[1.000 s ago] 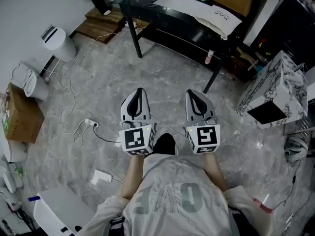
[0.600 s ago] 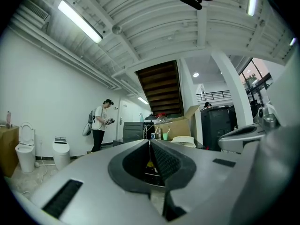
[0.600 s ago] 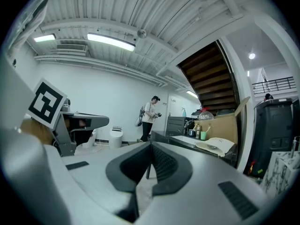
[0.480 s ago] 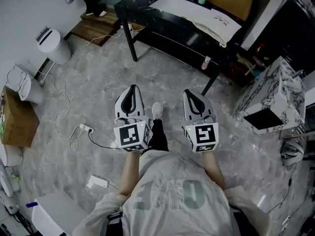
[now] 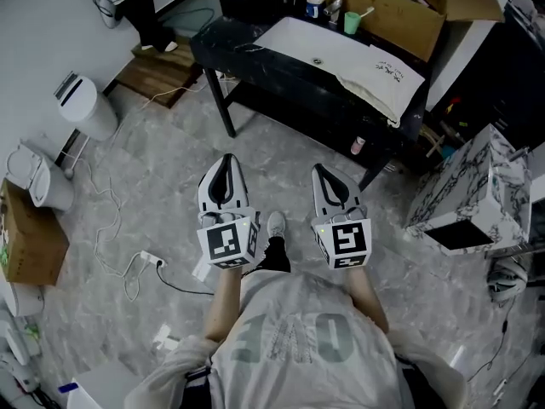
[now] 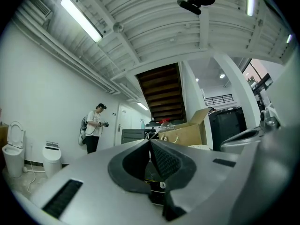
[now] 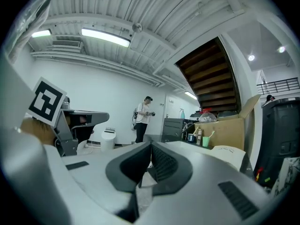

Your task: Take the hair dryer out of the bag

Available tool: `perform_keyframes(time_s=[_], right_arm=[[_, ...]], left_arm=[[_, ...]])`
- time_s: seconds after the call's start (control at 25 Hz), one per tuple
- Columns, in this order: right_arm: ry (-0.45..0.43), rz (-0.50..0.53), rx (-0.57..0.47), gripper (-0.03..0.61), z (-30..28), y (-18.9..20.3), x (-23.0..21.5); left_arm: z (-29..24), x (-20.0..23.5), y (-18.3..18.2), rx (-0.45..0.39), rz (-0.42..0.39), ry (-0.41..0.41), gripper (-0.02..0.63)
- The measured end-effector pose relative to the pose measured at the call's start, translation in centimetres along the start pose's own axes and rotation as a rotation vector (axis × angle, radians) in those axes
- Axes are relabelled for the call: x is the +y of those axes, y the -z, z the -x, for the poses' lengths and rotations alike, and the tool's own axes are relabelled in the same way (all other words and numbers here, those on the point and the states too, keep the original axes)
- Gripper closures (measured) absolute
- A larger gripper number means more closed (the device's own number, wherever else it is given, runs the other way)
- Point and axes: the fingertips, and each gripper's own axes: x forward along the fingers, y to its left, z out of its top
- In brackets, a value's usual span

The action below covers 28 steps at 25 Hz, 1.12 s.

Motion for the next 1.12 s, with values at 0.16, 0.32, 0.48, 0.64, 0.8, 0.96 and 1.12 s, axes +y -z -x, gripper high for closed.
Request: perform_keyframes(time_s=[0.16, 0.32, 0.48, 0.64, 0.8, 0.96, 1.12], right_arm=[[0.021, -0.013, -0.017, 0.548, -6.3, -1.5, -1.6], [0.02, -0.005, -0.009, 0.548, -13.3, -2.2, -2.7], [0.031, -0.014, -0.002, 0.548, -19.1, -2.4, -3.4], [0.021, -0.03, 0.02, 0.548, -23.2, -1.9, -3.0], [0.01, -0.031, 0.024, 0.548, -25.4, -2.2, -2.7], [0.003, -0.025, 0.026, 0.548, -27.3, -2.0, -3.3], [-0.029, -0.01, 0.023, 0.548, -28.8, -2.2, -2.7]], left_arm=[[-6.5, 2.0, 0.0, 0.016, -0.018, 0.024, 0.583], [-12.8, 4.9, 0.5, 0.006, -0.002, 0.031, 0.583], [-17.9, 7.6, 1.4, 0.002, 0.015, 0.049, 0.583], [-21.1, 10.2, 2.4, 0.005, 0.02, 0.041, 0.583], [-22.8, 11.9, 3.4, 0.022, 0.048, 0.017, 0.583], [-23.7, 12.1, 4.0, 0.03, 0.066, 0.008, 0.583], [-24.2, 12.8, 4.4, 0.041, 0.061, -0.014, 0.583]])
